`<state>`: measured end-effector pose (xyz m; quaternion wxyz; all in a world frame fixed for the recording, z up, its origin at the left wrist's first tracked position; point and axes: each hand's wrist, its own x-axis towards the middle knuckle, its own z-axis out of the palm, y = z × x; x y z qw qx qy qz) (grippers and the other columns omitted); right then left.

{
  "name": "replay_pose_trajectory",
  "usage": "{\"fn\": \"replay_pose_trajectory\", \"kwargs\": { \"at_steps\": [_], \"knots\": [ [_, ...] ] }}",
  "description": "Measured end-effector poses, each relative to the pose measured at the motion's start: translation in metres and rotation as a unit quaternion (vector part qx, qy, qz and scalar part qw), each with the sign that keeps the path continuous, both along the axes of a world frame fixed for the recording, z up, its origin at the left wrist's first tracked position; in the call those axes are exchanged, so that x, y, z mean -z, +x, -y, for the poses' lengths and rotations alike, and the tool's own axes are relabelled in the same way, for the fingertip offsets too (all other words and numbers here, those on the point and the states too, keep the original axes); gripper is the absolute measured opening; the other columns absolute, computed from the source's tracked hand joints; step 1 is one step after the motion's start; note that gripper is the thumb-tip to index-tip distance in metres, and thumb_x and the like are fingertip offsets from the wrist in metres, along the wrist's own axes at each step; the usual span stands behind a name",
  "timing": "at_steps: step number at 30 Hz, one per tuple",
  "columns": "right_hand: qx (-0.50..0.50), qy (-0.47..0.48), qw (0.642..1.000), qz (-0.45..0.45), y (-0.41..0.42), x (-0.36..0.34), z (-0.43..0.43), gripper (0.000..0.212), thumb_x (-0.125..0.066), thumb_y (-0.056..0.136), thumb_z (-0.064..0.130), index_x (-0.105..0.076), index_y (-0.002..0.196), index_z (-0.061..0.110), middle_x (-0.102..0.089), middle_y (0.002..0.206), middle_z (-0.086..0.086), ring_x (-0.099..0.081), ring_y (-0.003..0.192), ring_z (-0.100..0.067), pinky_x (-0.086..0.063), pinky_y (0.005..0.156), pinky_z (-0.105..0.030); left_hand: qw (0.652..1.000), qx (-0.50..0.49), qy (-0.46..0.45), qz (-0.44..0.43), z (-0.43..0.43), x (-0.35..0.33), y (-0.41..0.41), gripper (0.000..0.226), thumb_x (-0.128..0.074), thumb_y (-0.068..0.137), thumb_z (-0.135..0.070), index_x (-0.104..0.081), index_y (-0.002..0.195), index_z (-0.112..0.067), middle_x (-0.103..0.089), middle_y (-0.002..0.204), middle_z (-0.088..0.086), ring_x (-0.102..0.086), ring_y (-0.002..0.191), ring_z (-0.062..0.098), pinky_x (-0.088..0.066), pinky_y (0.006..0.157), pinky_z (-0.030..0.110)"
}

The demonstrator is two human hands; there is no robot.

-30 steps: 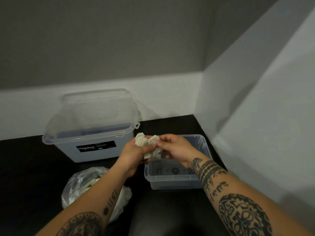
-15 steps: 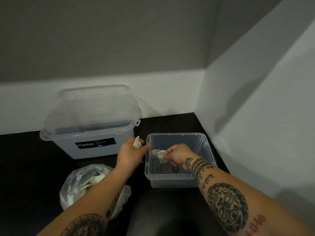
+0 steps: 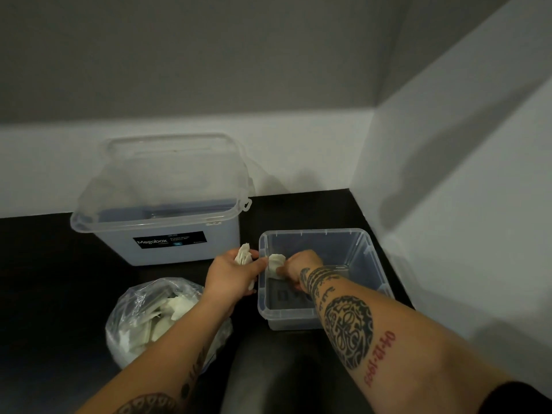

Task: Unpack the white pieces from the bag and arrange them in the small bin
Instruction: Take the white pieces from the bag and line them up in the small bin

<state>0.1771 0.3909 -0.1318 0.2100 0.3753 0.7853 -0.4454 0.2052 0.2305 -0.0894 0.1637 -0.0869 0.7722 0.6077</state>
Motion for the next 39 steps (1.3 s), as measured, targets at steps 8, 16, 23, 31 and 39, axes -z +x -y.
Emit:
{"fn": "replay_pose_trajectory", "kwargs": {
  "at_steps": [8,16,23,31,39],
  "knots": [
    [0.029,0.021,0.999,-0.007,0.006,-0.001,0.003,0.036,-0.085,0.080,0.027,-0.060,0.097,0.005,-0.067,0.106,-0.013,-0.068,0.090,-0.025,-0.053,0.067,-0.033,1.000,-0.003,-0.007,-0.005,-0.001,-0.002,0.006,0.014,-0.081,0.086,-0.023,-0.073,0.098,-0.021,-0.076,0.093,0.005,-0.074,0.089,0.023,-0.065,0.077,0.044],
    [0.074,-0.010,0.997,0.015,0.011,-0.006,0.004,0.026,-0.076,0.089,0.024,-0.068,0.102,0.003,-0.074,0.087,-0.009,-0.066,0.064,-0.019,-0.046,0.047,-0.028,1.000,-0.006,-0.014,0.001,0.000,-0.002,0.012,0.015,-0.082,0.086,-0.024,-0.074,0.099,-0.020,-0.076,0.094,0.005,-0.074,0.089,0.023,-0.065,0.075,0.043],
    [0.108,-0.068,0.992,0.003,0.015,-0.007,0.006,0.018,-0.065,0.093,0.007,-0.065,0.110,0.002,-0.068,0.097,-0.015,-0.067,0.089,-0.028,-0.060,0.081,-0.037,1.000,-0.014,-0.016,-0.005,0.001,-0.004,0.015,0.017,-0.084,0.084,-0.024,-0.074,0.097,-0.020,-0.075,0.093,0.008,-0.073,0.087,0.023,-0.063,0.067,0.037],
    [0.058,-0.050,0.997,-0.002,0.022,-0.025,-0.012,0.019,-0.067,0.092,0.006,-0.067,0.110,0.002,-0.070,0.103,-0.014,-0.069,0.096,-0.026,-0.059,0.079,-0.035,0.978,-0.041,0.194,0.063,0.010,-0.023,0.013,0.024,-0.072,0.092,-0.016,-0.067,0.116,-0.015,-0.073,0.106,0.013,-0.071,0.094,0.026,-0.060,0.071,0.038],
    [-0.054,-0.116,0.990,-0.062,0.046,-0.086,-0.021,0.025,-0.057,0.102,0.026,-0.061,0.122,0.010,-0.060,0.084,-0.002,-0.053,0.063,-0.010,-0.040,0.045,-0.019,0.947,0.005,0.310,0.084,0.006,-0.030,0.007,0.026,-0.058,0.094,0.001,-0.066,0.117,-0.010,-0.072,0.117,0.015,-0.068,0.107,0.030,-0.060,0.074,0.039]
  ]
}}
